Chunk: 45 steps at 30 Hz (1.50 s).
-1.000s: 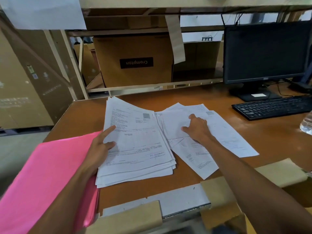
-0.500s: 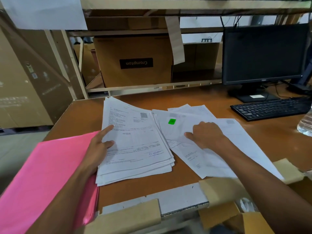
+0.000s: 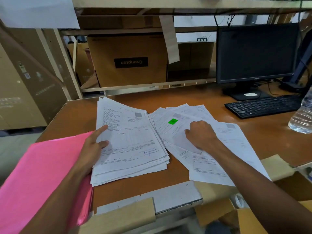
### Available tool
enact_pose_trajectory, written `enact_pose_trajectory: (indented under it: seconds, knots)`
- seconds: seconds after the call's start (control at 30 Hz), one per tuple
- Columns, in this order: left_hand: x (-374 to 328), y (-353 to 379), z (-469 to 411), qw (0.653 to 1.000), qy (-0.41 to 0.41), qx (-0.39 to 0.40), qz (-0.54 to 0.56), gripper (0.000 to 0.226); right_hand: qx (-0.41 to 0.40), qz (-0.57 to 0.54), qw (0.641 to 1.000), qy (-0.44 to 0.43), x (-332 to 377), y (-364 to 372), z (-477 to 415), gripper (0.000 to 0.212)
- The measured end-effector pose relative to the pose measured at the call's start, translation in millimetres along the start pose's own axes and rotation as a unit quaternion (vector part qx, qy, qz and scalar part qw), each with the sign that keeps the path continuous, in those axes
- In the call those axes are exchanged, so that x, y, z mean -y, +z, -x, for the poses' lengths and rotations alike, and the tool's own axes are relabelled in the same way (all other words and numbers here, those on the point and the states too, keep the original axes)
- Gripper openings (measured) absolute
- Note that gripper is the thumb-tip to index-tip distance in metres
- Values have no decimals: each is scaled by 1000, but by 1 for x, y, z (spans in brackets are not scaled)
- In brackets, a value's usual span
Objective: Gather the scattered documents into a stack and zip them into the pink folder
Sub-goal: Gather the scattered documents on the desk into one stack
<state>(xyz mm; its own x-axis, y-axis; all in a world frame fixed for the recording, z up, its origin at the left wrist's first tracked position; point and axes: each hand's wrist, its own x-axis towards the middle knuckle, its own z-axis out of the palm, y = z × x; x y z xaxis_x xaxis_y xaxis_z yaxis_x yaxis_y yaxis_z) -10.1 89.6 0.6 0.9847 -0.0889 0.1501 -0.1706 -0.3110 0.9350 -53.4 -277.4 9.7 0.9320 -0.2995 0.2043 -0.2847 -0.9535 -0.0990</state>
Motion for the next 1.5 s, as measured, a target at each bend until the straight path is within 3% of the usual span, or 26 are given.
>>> enact_pose_trajectory:
  seconds: [0.07, 0.3, 0.4, 0.47, 0.57, 0.6, 0.7, 0.83, 0.97, 1.17, 1.27, 1.37, 1.5]
  knots:
    - [0, 0, 1, 1000, -2, 0, 5, 58, -1, -36, 999, -4, -11, 0, -23, 37]
    - [-3, 2, 3, 1000, -3, -3, -2, 57, 158, -111, 980, -41, -40, 12, -78, 74]
    - [-4, 3, 3, 1000, -4, -2, -1, 57, 168, -84, 982, -34, -38, 8, -93, 70]
    - [-5, 3, 2, 1000, -6, -3, -2, 57, 162, -88, 982, -28, -35, 3, -99, 55]
    - [-7, 3, 2, 1000, -8, -1, -1, 58, 104, -123, 987, -23, -37, 4, -103, 13]
    - [-7, 3, 2, 1000, -8, -1, -2, 58, 75, -115, 990, -23, -37, 3, -103, 10]
    - [-7, 3, 3, 1000, -9, -2, -3, 58, -17, -132, 991, -3, -38, -10, -100, 21]
    - [-7, 2, 2, 1000, -11, -9, 0, 58, -113, -269, 952, 95, -62, -39, -90, 17]
    - [-9, 4, 3, 1000, -10, -7, -7, 57, -103, -325, 929, 141, -80, -46, -42, 13]
    - [-12, 3, 7, 1000, -3, -2, -15, 59, -60, -279, 942, 177, -90, -22, 47, 20]
    - [-14, 5, 11, 1000, 0, -2, -27, 59, -44, -211, 956, 197, -92, -14, 77, 36]
    - [-16, 6, 13, 999, 1, -6, -32, 58, 44, -99, 974, 198, -93, -3, 86, 61]
    - [-17, 7, 14, 999, 4, -4, -43, 58, 137, -49, 955, 258, -83, 4, 86, 82]
